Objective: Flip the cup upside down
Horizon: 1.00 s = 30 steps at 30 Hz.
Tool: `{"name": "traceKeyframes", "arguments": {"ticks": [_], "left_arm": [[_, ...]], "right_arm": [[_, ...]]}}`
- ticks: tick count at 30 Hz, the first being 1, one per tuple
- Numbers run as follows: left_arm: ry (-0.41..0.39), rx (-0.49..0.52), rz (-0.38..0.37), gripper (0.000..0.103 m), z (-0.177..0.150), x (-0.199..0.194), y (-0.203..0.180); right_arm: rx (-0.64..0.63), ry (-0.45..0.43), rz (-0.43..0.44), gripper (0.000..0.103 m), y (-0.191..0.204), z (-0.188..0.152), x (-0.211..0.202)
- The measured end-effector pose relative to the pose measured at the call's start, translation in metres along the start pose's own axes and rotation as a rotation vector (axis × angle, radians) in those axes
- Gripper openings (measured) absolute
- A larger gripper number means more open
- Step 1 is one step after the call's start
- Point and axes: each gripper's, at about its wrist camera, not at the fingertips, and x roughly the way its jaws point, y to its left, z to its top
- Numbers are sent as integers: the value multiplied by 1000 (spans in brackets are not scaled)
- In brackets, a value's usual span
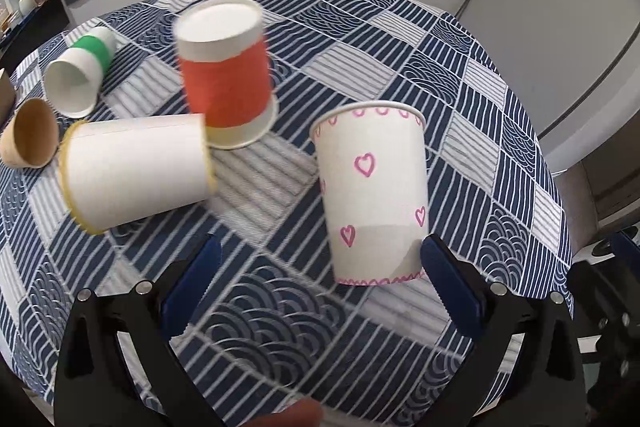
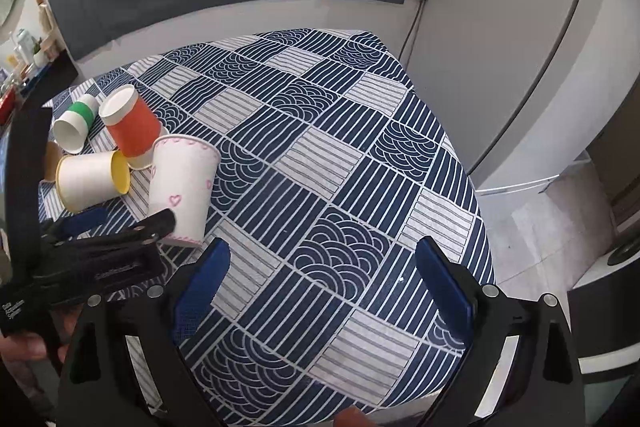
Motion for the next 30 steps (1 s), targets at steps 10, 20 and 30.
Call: {"name": "traceKeyframes", "arguments": {"ticks": [10, 20, 30], "left_arm": [[-6, 49, 44, 81, 14, 27, -22], [23, 71, -14, 57, 18, 36, -23], [55, 127, 11, 57, 8, 6, -18]], "right_arm": [[26, -5, -5, 90, -17, -3, 2], [59, 7, 2, 90, -25, -11, 7], [68, -3, 50, 90, -20, -8, 6]]}}
